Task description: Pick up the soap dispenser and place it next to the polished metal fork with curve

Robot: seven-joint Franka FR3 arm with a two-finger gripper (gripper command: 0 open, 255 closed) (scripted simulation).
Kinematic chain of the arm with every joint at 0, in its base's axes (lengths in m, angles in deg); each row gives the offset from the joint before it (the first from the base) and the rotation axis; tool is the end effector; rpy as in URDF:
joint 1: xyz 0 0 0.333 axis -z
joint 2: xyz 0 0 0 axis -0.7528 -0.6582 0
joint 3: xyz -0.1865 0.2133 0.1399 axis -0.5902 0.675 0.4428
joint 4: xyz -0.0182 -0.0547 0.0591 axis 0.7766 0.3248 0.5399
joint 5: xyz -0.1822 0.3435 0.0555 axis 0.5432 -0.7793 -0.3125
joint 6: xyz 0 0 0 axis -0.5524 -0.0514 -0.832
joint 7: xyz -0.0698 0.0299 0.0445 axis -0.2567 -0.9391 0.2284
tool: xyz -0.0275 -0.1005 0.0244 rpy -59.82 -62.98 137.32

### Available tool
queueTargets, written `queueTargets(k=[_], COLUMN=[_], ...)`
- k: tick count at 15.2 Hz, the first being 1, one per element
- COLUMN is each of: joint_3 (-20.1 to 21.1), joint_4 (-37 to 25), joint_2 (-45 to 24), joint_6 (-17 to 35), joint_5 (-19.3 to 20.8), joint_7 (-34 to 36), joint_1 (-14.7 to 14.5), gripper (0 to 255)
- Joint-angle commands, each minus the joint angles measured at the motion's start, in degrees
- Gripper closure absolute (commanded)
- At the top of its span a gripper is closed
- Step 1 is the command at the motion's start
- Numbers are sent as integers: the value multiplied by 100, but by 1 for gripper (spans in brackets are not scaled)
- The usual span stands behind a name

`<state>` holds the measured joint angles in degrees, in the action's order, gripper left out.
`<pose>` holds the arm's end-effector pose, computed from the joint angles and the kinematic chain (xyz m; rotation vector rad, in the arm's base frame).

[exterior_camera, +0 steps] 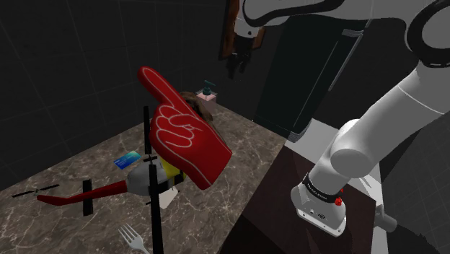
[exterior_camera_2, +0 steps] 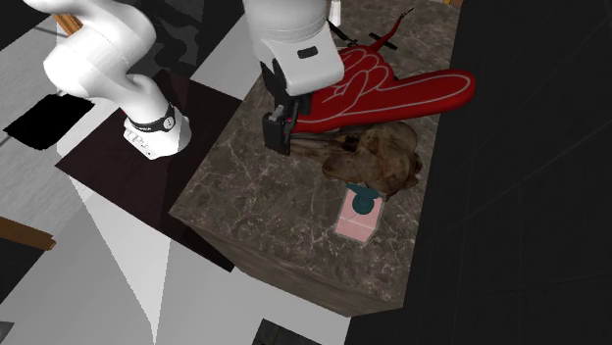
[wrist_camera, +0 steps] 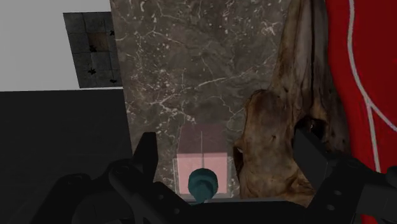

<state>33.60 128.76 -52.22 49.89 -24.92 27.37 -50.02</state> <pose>0.4988 -0.0232 0.5182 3.1210 0.1600 0.0295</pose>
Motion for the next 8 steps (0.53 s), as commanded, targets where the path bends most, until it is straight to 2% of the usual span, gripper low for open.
queueTargets(k=[1, 8], joint_3=[-25, -66], joint_4=[-322, -1571], joint_2=[-460, -2034], joint_6=[122, 370], joint_5=[-75, -366], joint_7=[-56, -283], joint_1=[-6, 31], gripper=[0, 0])
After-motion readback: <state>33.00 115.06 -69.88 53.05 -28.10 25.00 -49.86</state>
